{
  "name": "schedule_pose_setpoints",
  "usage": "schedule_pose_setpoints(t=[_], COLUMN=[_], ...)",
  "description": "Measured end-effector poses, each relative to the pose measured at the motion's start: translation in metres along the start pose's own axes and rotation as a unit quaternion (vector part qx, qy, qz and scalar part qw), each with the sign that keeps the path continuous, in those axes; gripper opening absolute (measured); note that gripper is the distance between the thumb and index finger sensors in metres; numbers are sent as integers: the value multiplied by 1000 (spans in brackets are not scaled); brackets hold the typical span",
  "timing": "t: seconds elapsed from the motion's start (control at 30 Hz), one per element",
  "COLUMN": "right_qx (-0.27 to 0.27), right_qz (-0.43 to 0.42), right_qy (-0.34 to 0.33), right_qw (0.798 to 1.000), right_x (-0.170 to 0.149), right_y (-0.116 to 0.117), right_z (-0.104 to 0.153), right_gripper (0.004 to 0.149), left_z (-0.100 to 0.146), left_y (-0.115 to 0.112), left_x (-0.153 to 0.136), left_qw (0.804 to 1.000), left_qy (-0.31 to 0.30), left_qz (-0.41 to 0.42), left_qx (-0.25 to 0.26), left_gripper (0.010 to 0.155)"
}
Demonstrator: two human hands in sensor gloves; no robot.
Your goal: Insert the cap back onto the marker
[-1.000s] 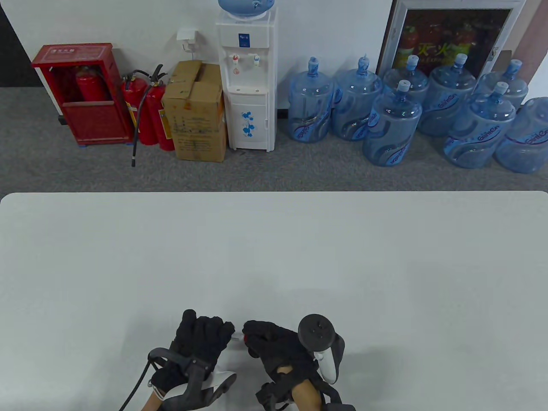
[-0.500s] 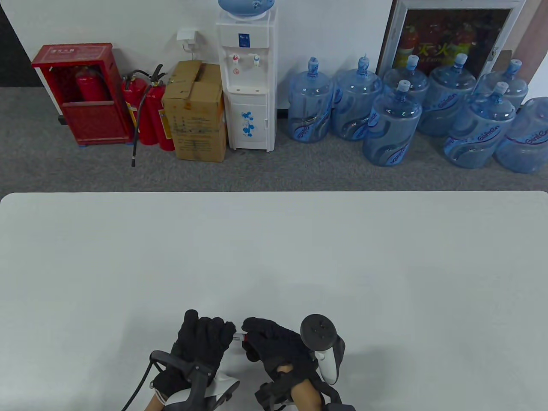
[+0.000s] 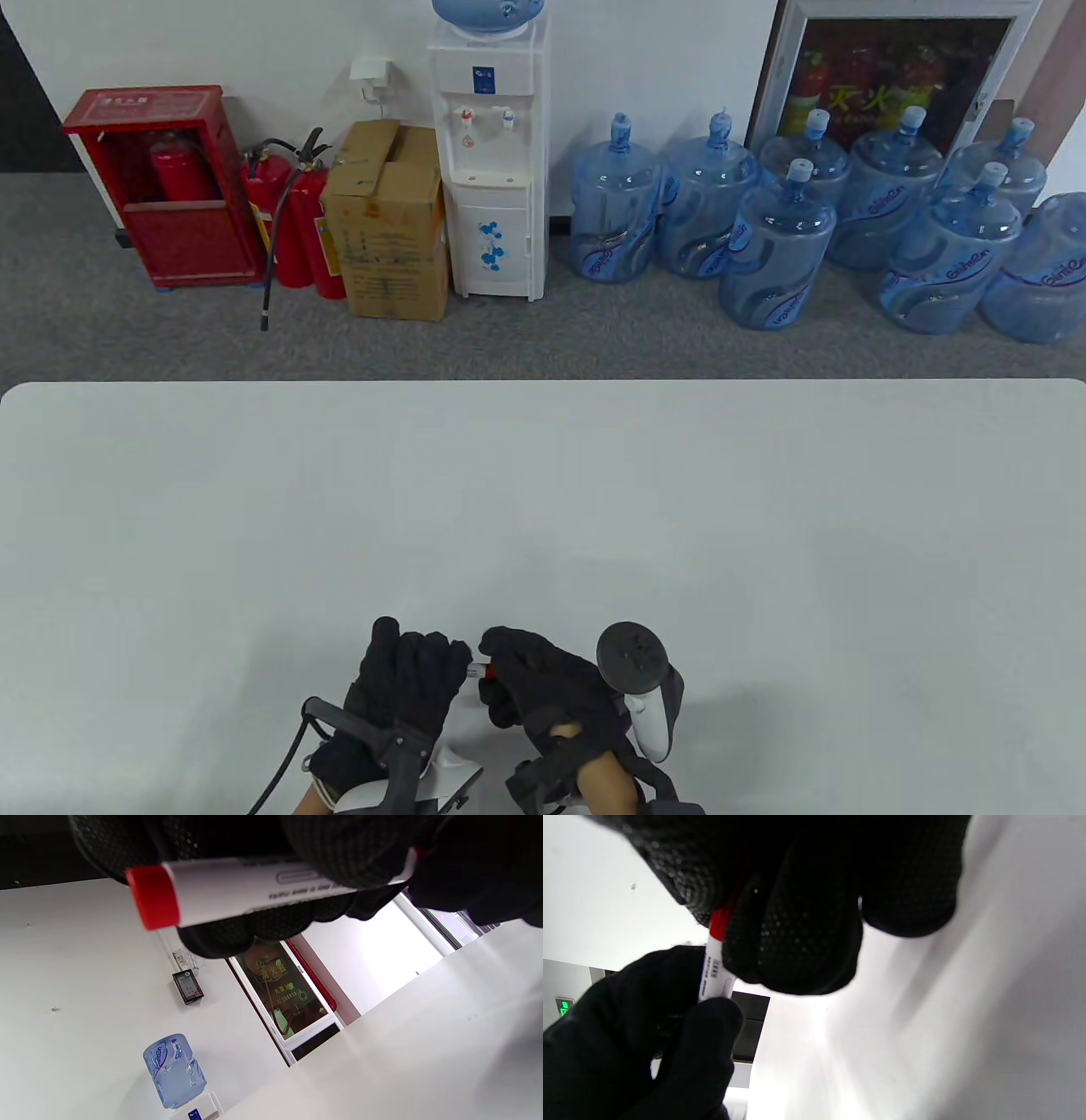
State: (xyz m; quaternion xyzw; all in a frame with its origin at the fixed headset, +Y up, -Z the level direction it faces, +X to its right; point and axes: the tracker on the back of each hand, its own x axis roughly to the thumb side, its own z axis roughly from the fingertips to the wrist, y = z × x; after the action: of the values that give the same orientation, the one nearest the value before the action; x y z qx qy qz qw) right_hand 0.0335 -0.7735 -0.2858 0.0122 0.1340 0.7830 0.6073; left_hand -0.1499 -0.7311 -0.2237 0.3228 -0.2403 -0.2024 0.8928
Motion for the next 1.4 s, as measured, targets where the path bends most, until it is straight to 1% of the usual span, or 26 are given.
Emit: schedule_pose_setpoints(t=[0.13,0.23,0.3,0.33,0.4,0.47,0.53,0.57,0.63,0.67,0.7,0.73,0.77,0.83,0.87,0.93,0.97,1.07,1.1,1.17,1.27,1.33,1.4], right_qx=[13,28,52,72,90,86,72,56,16,-22,-46,-86,-113,-189,-205,-249,-262,-275,-277,-270,-250,-237,-230], right_qz=[-10,-35,-51,-68,-111,-116,-86,-64,-29,-4,10,42,67,149,181,265,311,409,444,479,505,520,531], right_qy=[5,16,18,18,30,26,8,-7,-28,-37,-41,-54,-60,-72,-78,-90,-93,-92,-91,-83,-63,-53,-45], right_qw=[1000,999,997,995,989,989,994,996,999,999,998,994,989,968,959,927,909,865,847,831,824,819,814], right_x=[-2,-5,-7,-8,-9,-7,-1,4,11,14,16,18,19,22,23,28,31,38,40,42,41,39,38], right_y=[0,1,2,3,7,7,3,-1,-10,-18,-23,-32,-37,-51,-54,-60,-62,-63,-63,-60,-55,-52,-50], right_z=[-1,-2,-4,-4,-4,-2,1,3,7,11,13,17,19,25,27,33,35,39,40,41,39,37,36], right_gripper=[43,44,45,46,47,47,47,47,46,45,45,45,45,46,48,53,57,66,69,72,75,76,77], left_z=[1,2,3,4,4,3,0,0,-1,-1,-1,-2,-2,-2,-1,1,2,7,9,14,24,30,35], left_y=[2,4,6,8,11,11,9,8,7,5,3,0,-3,-14,-18,-26,-29,-37,-40,-47,-59,-68,-74], left_x=[3,5,5,5,4,1,-2,-5,-9,-14,-17,-22,-26,-38,-43,-55,-62,-82,-91,-105,-123,-133,-140], left_qw=[1000,999,996,993,987,988,993,996,998,998,998,997,997,992,990,985,980,966,957,942,915,901,890], left_qy=[-8,-23,-42,-48,-58,-49,-29,-17,-3,5,11,24,34,70,81,111,131,183,211,246,288,308,324], left_qz=[-14,-31,-69,-88,-122,-128,-109,-86,-60,-61,-64,-66,-68,-61,-56,-52,-55,-47,-42,-40,-63,-75,-82], left_qx=[16,27,49,63,82,73,42,30,26,16,10,-9,-28,-84,-97,-121,-141,-176,-195,-223,-274,-297,-310], left_gripper=[48,48,48,49,49,49,49,49,49,48,48,48,48,49,48,48,48,48,48,48,49,48,48])
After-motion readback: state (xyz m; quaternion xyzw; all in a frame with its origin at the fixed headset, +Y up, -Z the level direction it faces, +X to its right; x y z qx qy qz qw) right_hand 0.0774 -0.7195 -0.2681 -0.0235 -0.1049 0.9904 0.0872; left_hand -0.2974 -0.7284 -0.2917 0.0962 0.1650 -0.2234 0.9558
